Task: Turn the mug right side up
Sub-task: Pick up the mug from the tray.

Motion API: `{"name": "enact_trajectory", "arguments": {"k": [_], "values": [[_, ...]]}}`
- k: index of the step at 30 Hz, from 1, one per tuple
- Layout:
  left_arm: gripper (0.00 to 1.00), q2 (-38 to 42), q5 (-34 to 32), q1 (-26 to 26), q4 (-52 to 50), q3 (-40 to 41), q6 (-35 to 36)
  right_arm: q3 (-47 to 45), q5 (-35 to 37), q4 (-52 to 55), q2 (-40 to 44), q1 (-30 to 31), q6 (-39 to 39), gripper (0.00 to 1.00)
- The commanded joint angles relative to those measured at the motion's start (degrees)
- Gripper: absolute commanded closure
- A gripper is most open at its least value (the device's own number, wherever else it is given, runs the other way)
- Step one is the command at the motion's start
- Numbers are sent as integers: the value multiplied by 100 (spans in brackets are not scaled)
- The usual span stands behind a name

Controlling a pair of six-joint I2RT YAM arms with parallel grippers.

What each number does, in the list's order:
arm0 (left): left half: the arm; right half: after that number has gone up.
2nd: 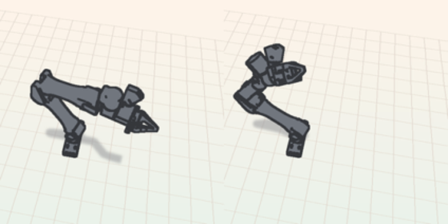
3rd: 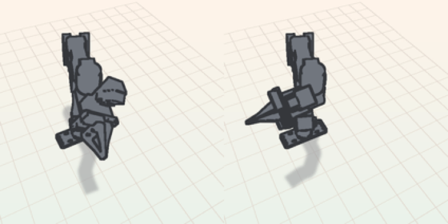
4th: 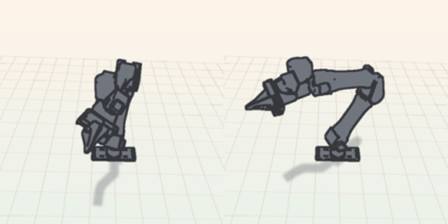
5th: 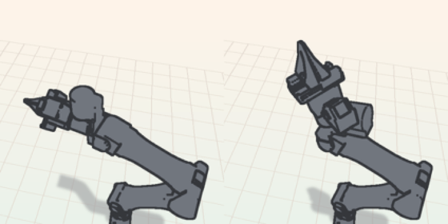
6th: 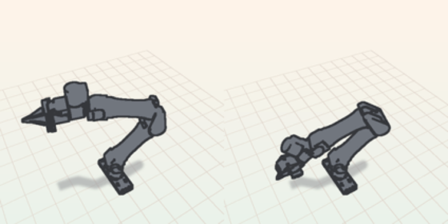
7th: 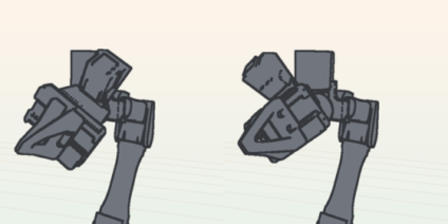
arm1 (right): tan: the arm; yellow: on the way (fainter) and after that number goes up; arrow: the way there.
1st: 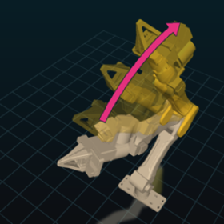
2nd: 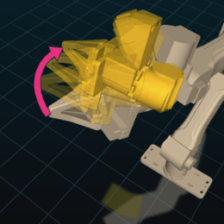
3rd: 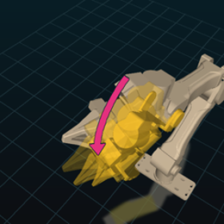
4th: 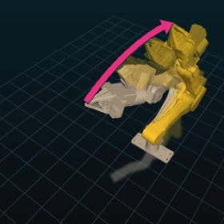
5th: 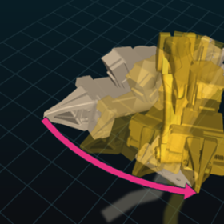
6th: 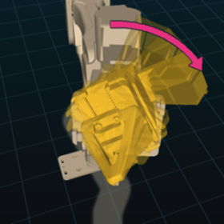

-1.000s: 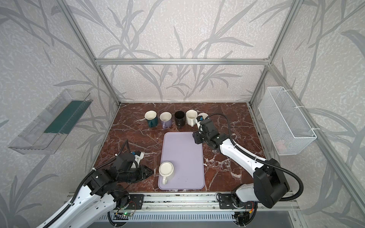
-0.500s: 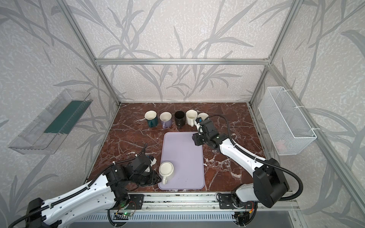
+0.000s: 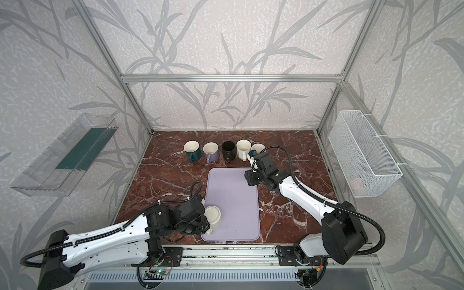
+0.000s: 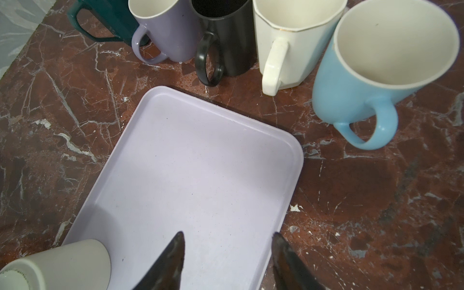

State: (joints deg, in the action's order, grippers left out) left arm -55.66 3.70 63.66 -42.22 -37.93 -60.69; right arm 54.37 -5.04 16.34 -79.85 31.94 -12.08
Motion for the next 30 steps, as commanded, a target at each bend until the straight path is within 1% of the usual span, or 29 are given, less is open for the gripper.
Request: {"name": "enact_trajectory", "arguments": {"k": [1,5,9,14,16,19,24,30], "values": [[59,-248,-525,203,-250,-182,-256,22,-28,130,75,23,75,45],[58,-703,-692,470,-235,-322,-312,-6,-32,141,109,27,89,45],[58,-1122,-1044,664,-514,-597,-313,-55,-32,153,170,25,94,45],[59,-1351,-1230,683,-450,-649,-314,-150,-24,174,254,25,89,45],[60,-1460,-1291,683,-475,-653,-296,-195,-24,183,294,17,82,45],[62,-1630,-1323,684,-436,-674,-271,-268,-17,183,362,17,71,45],[63,-1894,-1339,686,-332,-723,-216,-347,16,211,460,14,69,45],[64,-2240,-1641,684,-485,-971,-137,-503,-31,199,565,14,-29,45]]}}
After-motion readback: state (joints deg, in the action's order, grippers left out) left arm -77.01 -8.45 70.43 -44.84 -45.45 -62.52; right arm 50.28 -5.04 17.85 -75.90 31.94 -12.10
